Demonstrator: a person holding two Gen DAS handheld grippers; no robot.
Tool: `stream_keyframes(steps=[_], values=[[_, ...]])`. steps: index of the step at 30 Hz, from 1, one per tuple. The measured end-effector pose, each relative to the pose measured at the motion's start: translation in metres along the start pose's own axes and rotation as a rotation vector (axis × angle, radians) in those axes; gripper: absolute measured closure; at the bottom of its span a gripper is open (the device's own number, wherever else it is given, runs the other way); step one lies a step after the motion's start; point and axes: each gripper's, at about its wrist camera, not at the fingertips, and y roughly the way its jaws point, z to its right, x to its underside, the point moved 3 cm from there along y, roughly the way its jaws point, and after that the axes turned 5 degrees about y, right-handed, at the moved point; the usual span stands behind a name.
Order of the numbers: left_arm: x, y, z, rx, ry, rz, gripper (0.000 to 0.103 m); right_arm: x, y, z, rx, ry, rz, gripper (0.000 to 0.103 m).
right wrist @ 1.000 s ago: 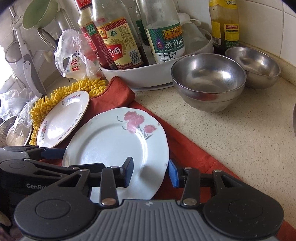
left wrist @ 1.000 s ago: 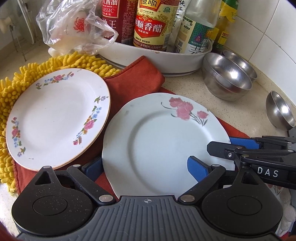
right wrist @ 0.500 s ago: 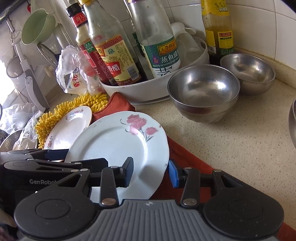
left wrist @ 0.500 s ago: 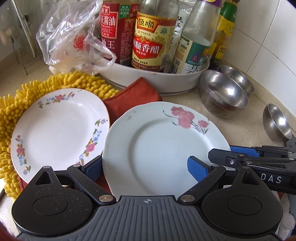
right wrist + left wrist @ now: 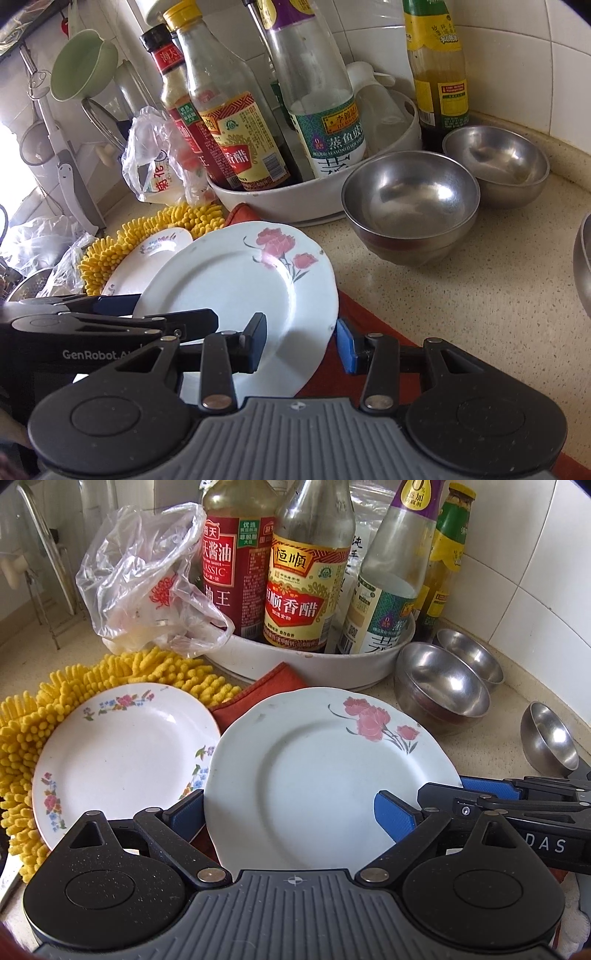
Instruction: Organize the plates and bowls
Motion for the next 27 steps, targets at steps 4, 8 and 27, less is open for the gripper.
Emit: stream_keyframes(steps=[4,8,27], values=[[-0.003,-0.003,0.000,-0.008,0.002,0.012,0.006,-0.003,-0.003,-0.003,-0.006,-0.004,0.014,0.062],[-0.005,-0.007,0.002,-0.018,0.014,0.029,0.005,-0.005,-0.011,-0.006,-0.009,-0.010,0.040,0.062],[-0.007,-0.022,0.032,0.043,0.093,0.070,0.005,0.005,-0.052,0.005,0.040,0.051,0.108,0.062]])
